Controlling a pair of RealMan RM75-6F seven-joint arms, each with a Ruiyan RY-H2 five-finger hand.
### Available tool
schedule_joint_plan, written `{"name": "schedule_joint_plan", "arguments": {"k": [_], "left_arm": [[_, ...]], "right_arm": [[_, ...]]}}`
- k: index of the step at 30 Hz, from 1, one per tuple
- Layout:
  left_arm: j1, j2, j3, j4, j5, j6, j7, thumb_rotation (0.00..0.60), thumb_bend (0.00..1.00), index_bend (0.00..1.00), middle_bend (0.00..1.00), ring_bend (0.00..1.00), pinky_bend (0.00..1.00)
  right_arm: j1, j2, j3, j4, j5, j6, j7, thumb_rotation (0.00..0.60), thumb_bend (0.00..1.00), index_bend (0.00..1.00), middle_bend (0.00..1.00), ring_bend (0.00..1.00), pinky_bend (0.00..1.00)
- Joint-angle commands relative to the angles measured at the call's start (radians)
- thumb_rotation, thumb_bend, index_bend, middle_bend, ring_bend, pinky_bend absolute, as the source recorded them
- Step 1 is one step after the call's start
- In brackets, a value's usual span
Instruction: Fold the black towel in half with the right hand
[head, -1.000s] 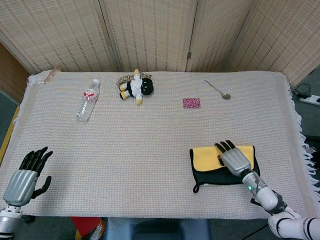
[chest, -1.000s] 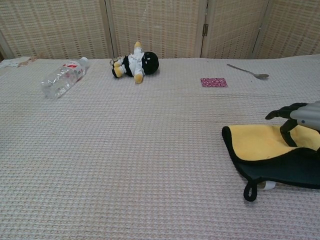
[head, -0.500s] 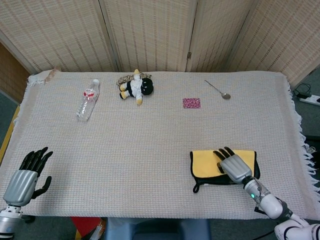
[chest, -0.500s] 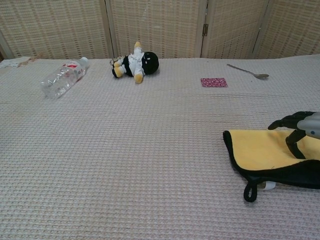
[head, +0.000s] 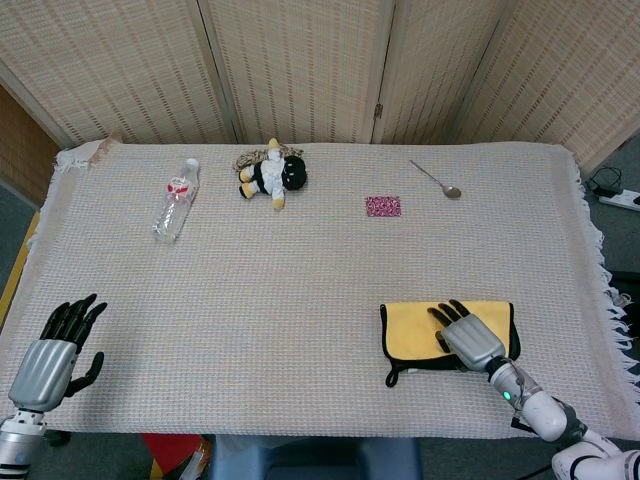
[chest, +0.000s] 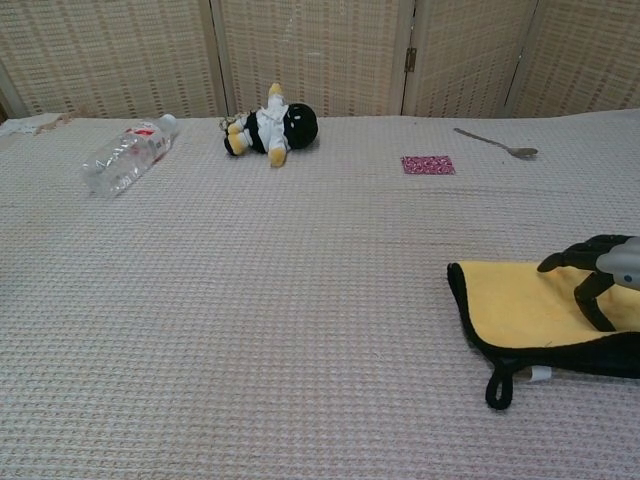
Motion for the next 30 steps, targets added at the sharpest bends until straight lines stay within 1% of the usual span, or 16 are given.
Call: {"name": "schedule_joint_plan", "arguments": {"k": [1, 2, 3, 5, 10, 13, 17, 19, 23, 26, 30], "left_arm": [[0.000, 0.000, -0.001, 0.000, -0.001, 0.000, 0.000, 0.600, 0.57, 0.00, 0.00, 0.00, 0.00], [0.000, 0.000, -0.001, 0.000, -0.002, 0.000, 0.000, 0.600, 0.57, 0.00, 0.00, 0.00, 0.00], [0.001, 0.000, -0.001, 0.000, -0.003, 0.000, 0.001, 0.600, 0.57, 0.00, 0.00, 0.00, 0.00], [0.001, 0.000, -0.001, 0.001, -0.004, -0.001, 0.001, 0.600, 0.57, 0.00, 0.00, 0.00, 0.00], [0.001, -0.001, -0.003, 0.001, -0.007, -0.001, 0.003, 0.600, 0.57, 0.00, 0.00, 0.00, 0.00], [0.002, -0.002, -0.002, 0.000, -0.005, 0.000, 0.005, 0.600, 0.57, 0.00, 0.00, 0.00, 0.00], [0.002, -0.002, -0.001, -0.003, -0.005, -0.001, 0.008, 0.600, 0.57, 0.00, 0.00, 0.00, 0.00], [0.003, -0.002, 0.000, -0.005, -0.004, -0.001, 0.011, 0.600, 0.57, 0.00, 0.00, 0.00, 0.00], [0.002, -0.005, 0.002, -0.006, -0.001, -0.003, 0.016, 0.600, 0.57, 0.00, 0.00, 0.00, 0.00], [0.001, -0.007, 0.003, -0.006, 0.001, -0.005, 0.020, 0.600, 0.57, 0.00, 0.00, 0.00, 0.00], [0.000, -0.009, 0.004, -0.005, 0.002, -0.008, 0.023, 0.600, 0.57, 0.00, 0.00, 0.00, 0.00]], "right_arm": [[0.003, 0.011, -0.005, -0.009, 0.006, -0.017, 0.002, 0.600, 0.48, 0.26, 0.00, 0.00, 0.00], [0.003, 0.016, -0.007, -0.014, 0.005, -0.020, 0.002, 0.600, 0.48, 0.16, 0.00, 0.00, 0.00], [0.003, 0.024, -0.009, -0.021, 0.002, -0.018, -0.001, 0.600, 0.48, 0.08, 0.00, 0.00, 0.00], [-0.001, 0.037, -0.014, -0.033, -0.006, -0.012, -0.006, 0.600, 0.48, 0.01, 0.00, 0.00, 0.00], [-0.025, 0.082, -0.033, -0.079, -0.039, 0.024, 0.002, 0.600, 0.48, 0.00, 0.00, 0.00, 0.00], [-0.058, 0.109, -0.050, -0.094, -0.081, 0.082, 0.019, 0.600, 0.48, 0.00, 0.00, 0.00, 0.00], [-0.125, 0.123, -0.076, -0.072, -0.147, 0.188, 0.084, 0.600, 0.48, 0.00, 0.00, 0.00, 0.00], [-0.158, 0.125, -0.095, -0.043, -0.178, 0.230, 0.134, 0.600, 0.48, 0.04, 0.00, 0.00, 0.00], [-0.201, 0.126, -0.122, 0.016, -0.218, 0.272, 0.175, 0.600, 0.48, 0.17, 0.00, 0.00, 0.00], [-0.233, 0.107, -0.126, 0.064, -0.237, 0.309, 0.167, 0.600, 0.48, 0.27, 0.00, 0.00, 0.00], [-0.257, 0.075, -0.120, 0.115, -0.244, 0.335, 0.188, 0.600, 0.48, 0.33, 0.00, 0.00, 0.00]]}}
